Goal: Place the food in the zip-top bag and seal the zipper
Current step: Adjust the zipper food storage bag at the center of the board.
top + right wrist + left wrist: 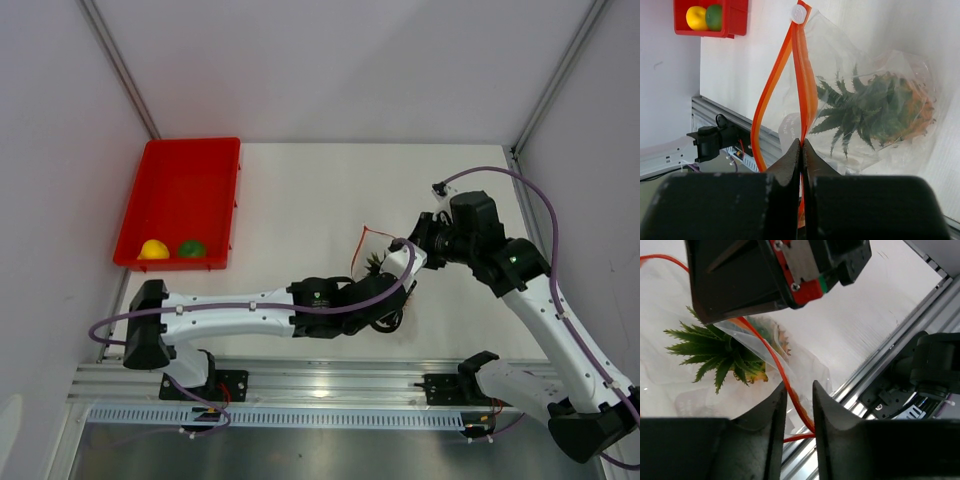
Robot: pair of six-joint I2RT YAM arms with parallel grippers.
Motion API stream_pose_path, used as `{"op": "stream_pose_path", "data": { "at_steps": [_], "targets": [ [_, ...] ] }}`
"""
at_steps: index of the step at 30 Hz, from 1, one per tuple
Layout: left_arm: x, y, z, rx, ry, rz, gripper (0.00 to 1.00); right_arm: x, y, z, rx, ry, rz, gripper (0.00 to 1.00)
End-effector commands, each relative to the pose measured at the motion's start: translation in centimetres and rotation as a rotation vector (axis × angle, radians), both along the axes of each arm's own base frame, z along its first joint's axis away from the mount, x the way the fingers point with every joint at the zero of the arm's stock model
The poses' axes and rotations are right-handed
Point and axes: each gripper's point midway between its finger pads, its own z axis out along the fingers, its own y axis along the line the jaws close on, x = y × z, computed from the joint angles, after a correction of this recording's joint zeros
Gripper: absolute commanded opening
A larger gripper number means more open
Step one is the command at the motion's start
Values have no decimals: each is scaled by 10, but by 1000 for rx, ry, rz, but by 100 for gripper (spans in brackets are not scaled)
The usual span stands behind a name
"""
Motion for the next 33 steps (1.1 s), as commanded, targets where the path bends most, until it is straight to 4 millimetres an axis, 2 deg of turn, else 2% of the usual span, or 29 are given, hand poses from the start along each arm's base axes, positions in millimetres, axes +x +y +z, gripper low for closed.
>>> {"op": "stream_pose_path", "data": {
  "at_steps": [1,2,3,5,8,9,10,12,13,14,17,19,21,23,26,28,29,33],
  "targets": [
    [-7,-6,6,-40,79,-21,28,2,1,13,18,-42,-11,0],
    [-9,-5,2,-33,95,-31,11,2,1,14,20,-43,-12,0],
    [-7,-4,-1,-29,109,-23,1,2,1,14,18,-45,-10,0],
    [-9,-2,-3,-33,132,-45,1,2,0,13,13,-44,-7,1],
    [-9,5,14,-107,155,-67,1,2,-3,6,-18,-44,0,15],
    [-11,2,21,-170,177,-103,0,4,-7,2,-42,-43,-18,29],
    [-11,6,22,-199,198,-111,1,4,-11,-1,-64,-49,-19,35],
    [-8,15,46,-320,246,-133,1,5,-20,-7,-103,-37,-41,51],
    [-7,20,46,-333,258,-128,1,6,-24,-8,-113,-42,-50,59],
    [-4,29,57,-368,263,-124,0,5,-31,-9,-129,-42,-64,68],
    [4,44,70,-410,264,-97,1,7,-47,-8,-146,-46,-103,82],
    [5,52,68,-411,285,-81,1,3,-52,-6,-147,-48,-109,82],
    [8,59,75,-440,295,-63,1,-2,-54,-10,-150,-36,-104,80],
    [10,64,69,-449,322,-49,1,-16,-47,-20,-113,-1,-50,78],
    [9,69,72,-481,341,-59,1,-32,-39,-37,-75,48,12,70],
    [7,69,75,-489,354,-78,1,-38,-34,-41,-51,55,46,66],
    [9,70,77,-497,359,-78,1,-44,-29,-39,-21,55,81,65],
    [11,72,83,-507,352,-82,1,-47,-23,-28,15,39,114,64]
  ]
}}
